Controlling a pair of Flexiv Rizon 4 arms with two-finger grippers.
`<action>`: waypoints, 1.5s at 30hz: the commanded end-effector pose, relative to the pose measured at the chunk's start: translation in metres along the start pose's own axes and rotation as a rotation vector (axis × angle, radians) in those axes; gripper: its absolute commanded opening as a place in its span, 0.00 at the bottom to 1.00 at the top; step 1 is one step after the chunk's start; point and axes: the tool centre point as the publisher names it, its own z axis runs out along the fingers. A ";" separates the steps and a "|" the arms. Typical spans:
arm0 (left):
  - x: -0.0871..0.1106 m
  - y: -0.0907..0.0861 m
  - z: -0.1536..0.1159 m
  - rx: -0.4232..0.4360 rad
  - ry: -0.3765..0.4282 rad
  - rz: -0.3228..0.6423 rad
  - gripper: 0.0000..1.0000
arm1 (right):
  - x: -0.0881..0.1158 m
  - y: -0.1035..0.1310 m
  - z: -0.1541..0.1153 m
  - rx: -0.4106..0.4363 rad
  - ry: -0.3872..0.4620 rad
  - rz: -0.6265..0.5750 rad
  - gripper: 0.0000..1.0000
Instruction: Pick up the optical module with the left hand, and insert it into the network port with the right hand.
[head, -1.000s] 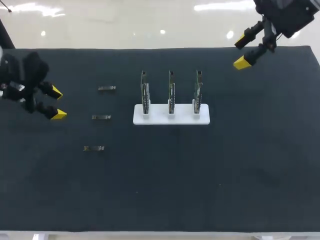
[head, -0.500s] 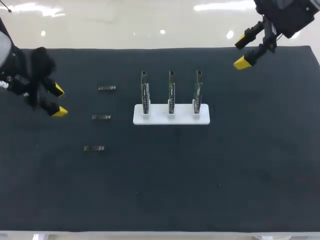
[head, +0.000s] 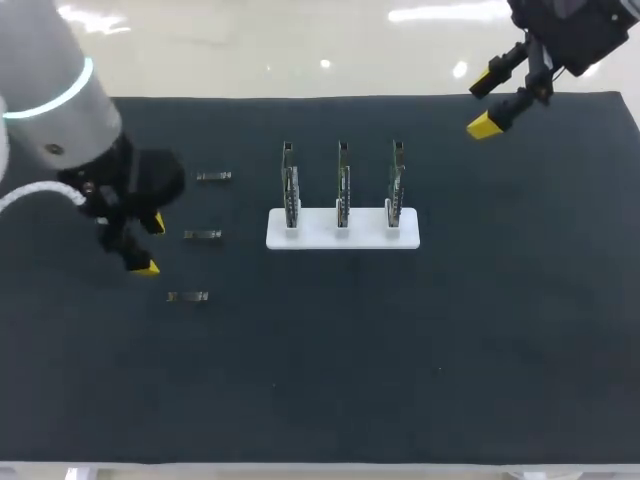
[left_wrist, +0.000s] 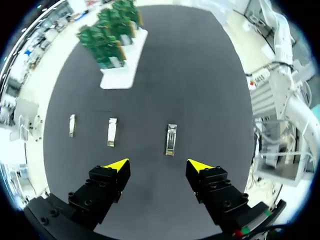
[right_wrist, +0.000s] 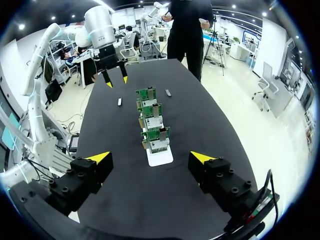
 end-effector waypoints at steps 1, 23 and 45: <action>-0.007 0.014 0.008 0.057 0.115 0.001 1.00 | 0.000 -0.001 0.001 -0.002 -0.001 -0.001 1.00; 0.001 -0.006 0.050 0.064 0.081 -0.022 1.00 | 0.000 -0.001 0.001 -0.002 -0.001 -0.001 1.00; 0.006 -0.022 0.065 0.061 0.083 -0.021 1.00 | 0.000 -0.001 0.001 -0.002 -0.001 -0.001 1.00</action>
